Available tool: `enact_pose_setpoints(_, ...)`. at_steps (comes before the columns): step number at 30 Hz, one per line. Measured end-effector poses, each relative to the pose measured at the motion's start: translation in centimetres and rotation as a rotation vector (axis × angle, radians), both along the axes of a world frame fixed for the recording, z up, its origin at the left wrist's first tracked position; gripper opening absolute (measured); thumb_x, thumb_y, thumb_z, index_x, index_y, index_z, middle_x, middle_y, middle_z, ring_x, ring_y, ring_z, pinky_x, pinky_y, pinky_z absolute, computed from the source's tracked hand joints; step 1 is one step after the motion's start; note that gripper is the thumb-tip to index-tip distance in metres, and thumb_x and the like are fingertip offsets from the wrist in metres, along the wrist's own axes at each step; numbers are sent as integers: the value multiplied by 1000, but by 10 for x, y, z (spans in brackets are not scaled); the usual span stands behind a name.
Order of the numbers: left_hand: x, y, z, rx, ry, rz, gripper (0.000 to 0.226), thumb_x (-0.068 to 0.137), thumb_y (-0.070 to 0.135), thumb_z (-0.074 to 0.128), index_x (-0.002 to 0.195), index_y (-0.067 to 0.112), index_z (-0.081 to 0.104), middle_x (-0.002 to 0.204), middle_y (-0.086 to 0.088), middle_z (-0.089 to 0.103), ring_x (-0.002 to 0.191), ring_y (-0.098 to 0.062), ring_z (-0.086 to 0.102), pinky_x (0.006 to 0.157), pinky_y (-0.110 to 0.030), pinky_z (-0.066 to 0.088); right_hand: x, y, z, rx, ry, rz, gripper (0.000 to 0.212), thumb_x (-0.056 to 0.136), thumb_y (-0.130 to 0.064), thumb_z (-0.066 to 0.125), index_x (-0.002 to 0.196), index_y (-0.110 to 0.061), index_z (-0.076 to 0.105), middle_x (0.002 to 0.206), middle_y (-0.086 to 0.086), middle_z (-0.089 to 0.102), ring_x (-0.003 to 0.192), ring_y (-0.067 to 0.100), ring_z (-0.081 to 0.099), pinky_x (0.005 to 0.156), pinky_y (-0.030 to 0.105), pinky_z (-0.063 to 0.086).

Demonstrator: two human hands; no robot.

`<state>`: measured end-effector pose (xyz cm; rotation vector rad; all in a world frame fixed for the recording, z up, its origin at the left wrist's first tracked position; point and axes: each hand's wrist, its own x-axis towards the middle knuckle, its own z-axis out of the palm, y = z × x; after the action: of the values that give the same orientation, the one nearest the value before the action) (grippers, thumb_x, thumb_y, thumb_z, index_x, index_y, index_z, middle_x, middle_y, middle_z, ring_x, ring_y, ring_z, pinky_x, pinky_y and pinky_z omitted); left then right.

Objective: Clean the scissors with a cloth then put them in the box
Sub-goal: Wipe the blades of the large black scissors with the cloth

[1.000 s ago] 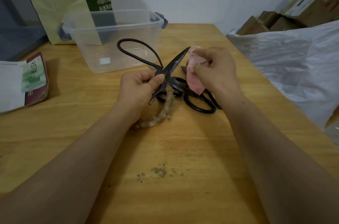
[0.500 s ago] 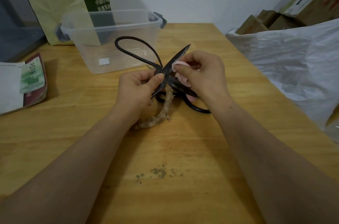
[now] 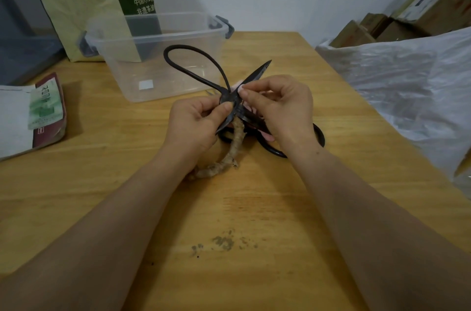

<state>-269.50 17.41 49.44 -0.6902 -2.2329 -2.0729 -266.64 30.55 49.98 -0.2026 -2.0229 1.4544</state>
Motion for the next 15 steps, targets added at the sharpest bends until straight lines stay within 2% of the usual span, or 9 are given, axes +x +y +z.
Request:
enact_pose_setpoints(2, -1, 1, -1, -14, 15, -8, 13, 91, 3, 56, 94, 5, 68, 62, 1, 61, 36, 6, 45, 41, -3, 32, -2, -1, -2, 47, -18, -42, 16, 82, -18, 73, 73, -29, 66, 82, 5, 67, 62, 12, 62, 44, 15, 39)
enact_pose_setpoints(4, -1, 2, -2, -19, 25, 0, 15, 90, 2, 57, 97, 9, 69, 54, 11, 59, 36, 6, 45, 42, -3, 31, -4, 0, 0, 92, -8, -136, 19, 84, -17, 70, 72, -30, 62, 86, 1, 67, 70, 10, 64, 56, 22, 50)
enact_pose_setpoints(7, -2, 3, -3, -51, 47, 14, 15, 90, 4, 59, 100, 5, 70, 58, 2, 55, 36, 5, 41, 41, -5, 30, -4, 7, 8, 64, 9, -241, 19, 85, -17, 70, 74, -30, 60, 89, -4, 67, 78, 7, 64, 73, 25, 55)
enact_pose_setpoints(9, -1, 3, -3, -39, 43, 18, 16, 90, 4, 59, 100, 10, 68, 60, 1, 54, 35, 6, 41, 41, -4, 30, -2, 8, 11, 47, 7, -234, 18, 85, -17, 70, 74, -29, 61, 86, -5, 67, 74, 3, 64, 70, 22, 55)
enact_pose_setpoints(11, 0, 3, -2, -27, 37, 6, 15, 90, 3, 58, 99, 10, 68, 61, -1, 56, 34, 6, 42, 41, -3, 30, 2, 3, 9, 35, -15, -144, 21, 85, -15, 70, 71, -28, 61, 75, -8, 66, 64, 0, 63, 57, 17, 51)
enact_pose_setpoints(13, 0, 2, -1, -21, 28, -11, 14, 90, 3, 56, 98, 5, 68, 65, -5, 59, 34, 5, 43, 40, -3, 31, 5, -3, 6, 72, -54, -72, 23, 83, -15, 71, 67, -29, 62, 70, -7, 65, 66, 5, 65, 53, 21, 47)
enact_pose_setpoints(15, 0, 1, -2, -14, 21, -20, 16, 91, 2, 56, 99, 8, 67, 64, -4, 60, 34, 5, 44, 40, -3, 31, 5, -5, 7, 70, -56, -67, 23, 81, -15, 73, 66, -29, 63, 68, -6, 65, 67, 10, 66, 55, 25, 49)
